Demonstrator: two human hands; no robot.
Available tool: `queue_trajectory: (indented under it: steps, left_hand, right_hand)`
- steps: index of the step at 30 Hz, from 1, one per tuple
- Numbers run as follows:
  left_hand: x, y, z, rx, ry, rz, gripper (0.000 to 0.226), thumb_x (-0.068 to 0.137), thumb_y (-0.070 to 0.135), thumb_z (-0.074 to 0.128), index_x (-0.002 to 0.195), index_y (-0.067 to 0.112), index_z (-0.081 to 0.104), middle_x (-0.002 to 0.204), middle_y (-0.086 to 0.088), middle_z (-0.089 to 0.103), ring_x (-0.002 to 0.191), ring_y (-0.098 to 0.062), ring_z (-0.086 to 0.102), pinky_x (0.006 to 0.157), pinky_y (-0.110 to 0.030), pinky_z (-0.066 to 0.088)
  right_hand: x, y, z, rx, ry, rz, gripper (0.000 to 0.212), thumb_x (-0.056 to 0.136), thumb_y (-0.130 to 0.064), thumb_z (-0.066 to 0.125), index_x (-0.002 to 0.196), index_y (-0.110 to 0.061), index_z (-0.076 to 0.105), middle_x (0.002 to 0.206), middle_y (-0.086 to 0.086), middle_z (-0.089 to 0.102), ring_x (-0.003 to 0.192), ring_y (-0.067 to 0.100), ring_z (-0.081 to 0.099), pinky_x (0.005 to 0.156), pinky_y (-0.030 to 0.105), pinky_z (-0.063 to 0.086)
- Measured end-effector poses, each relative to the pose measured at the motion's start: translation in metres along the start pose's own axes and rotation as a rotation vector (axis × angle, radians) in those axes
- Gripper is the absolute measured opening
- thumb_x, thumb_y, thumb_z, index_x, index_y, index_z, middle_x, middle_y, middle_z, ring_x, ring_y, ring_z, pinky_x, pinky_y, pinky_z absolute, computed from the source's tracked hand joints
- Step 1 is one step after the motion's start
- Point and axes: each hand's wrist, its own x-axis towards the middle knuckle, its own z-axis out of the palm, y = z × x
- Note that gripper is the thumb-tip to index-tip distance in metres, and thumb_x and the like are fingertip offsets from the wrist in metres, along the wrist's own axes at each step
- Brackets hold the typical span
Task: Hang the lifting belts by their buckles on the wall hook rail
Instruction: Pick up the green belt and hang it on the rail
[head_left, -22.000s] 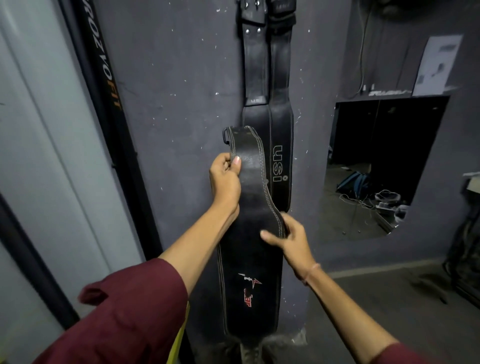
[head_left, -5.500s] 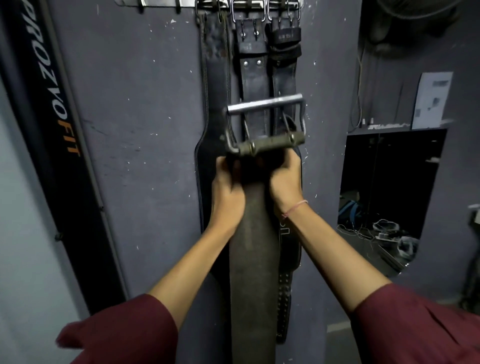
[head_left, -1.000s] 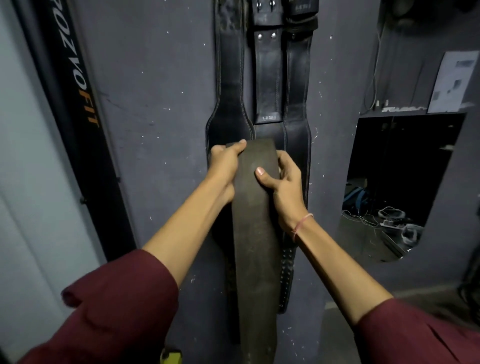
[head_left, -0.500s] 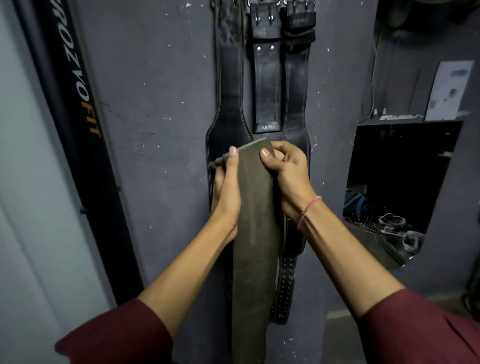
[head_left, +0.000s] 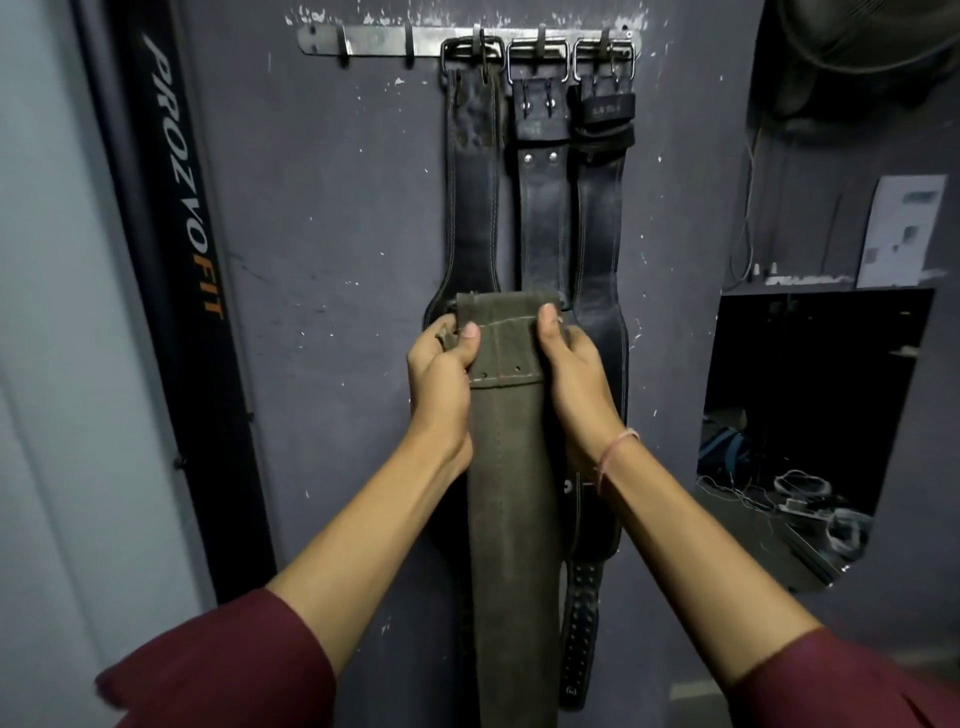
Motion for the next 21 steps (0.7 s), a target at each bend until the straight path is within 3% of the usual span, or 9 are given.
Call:
queue_trajectory:
  steps: [4, 8, 11, 14, 17, 21]
  left_hand:
    - [0.000, 0.010, -0.003, -0.020, -0.074, 0.074, 0.021, 0.092, 0.006, 0.053, 0.108, -0.003, 0.062, 0.100, -0.019, 0.066, 0.094, -0.029, 0.063, 0.092, -0.046, 0.052]
    - [0.008, 0.027, -0.006, 0.034, -0.072, 0.061, 0.011, 0.095, 0.005, 0.051, 0.092, 0.003, 0.062, 0.082, -0.011, 0.066, 0.075, -0.017, 0.065, 0.072, -0.033, 0.053]
    - [0.014, 0.028, -0.013, 0.069, -0.042, 0.080, 0.024, 0.095, 0.030, 0.062, 0.094, 0.006, 0.066, 0.086, -0.013, 0.072, 0.079, -0.021, 0.068, 0.077, -0.039, 0.057]
    - [0.030, 0.027, -0.023, 0.210, 0.078, 0.187, 0.036, 0.089, 0.058, 0.057, 0.096, 0.023, 0.058, 0.087, -0.010, 0.070, 0.081, -0.024, 0.067, 0.081, -0.051, 0.057]
    - [0.040, 0.028, -0.031, 0.325, 0.091, 0.319, 0.019, 0.097, 0.048, 0.050, 0.090, 0.031, 0.052, 0.078, -0.007, 0.059, 0.071, -0.023, 0.055, 0.067, -0.044, 0.049]
    - [0.050, 0.039, -0.040, 0.369, 0.112, 0.426, 0.026, 0.105, 0.032, 0.041, 0.088, 0.019, 0.056, 0.077, 0.004, 0.058, 0.072, -0.011, 0.054, 0.069, -0.033, 0.043]
  right_hand:
    - [0.010, -0.010, 0.009, 0.047, 0.051, -0.166, 0.031, 0.104, -0.033, 0.046, 0.105, -0.003, 0.057, 0.092, 0.001, 0.067, 0.084, 0.007, 0.065, 0.075, 0.022, 0.054]
    - [0.014, -0.005, 0.018, 0.141, 0.017, -0.185, 0.026, 0.103, -0.021, 0.050, 0.116, 0.000, 0.057, 0.099, 0.010, 0.070, 0.091, 0.017, 0.068, 0.080, 0.029, 0.057]
    - [0.019, -0.002, 0.025, 0.129, -0.007, -0.205, 0.024, 0.102, -0.018, 0.052, 0.117, -0.001, 0.059, 0.103, 0.011, 0.072, 0.094, 0.020, 0.070, 0.079, 0.029, 0.056]
    - [0.020, -0.003, 0.034, 0.066, -0.034, -0.237, 0.026, 0.101, -0.012, 0.052, 0.126, -0.006, 0.057, 0.104, 0.006, 0.072, 0.095, 0.013, 0.071, 0.082, 0.026, 0.058]
    - [0.023, -0.005, 0.047, 0.038, -0.016, -0.262, 0.035, 0.100, -0.006, 0.051, 0.135, -0.010, 0.049, 0.104, -0.002, 0.067, 0.091, 0.003, 0.069, 0.080, 0.019, 0.057]
    - [0.029, -0.008, 0.066, -0.028, -0.014, -0.350, 0.029, 0.103, -0.008, 0.047, 0.131, -0.012, 0.050, 0.105, 0.000, 0.066, 0.092, 0.004, 0.066, 0.078, 0.019, 0.055]
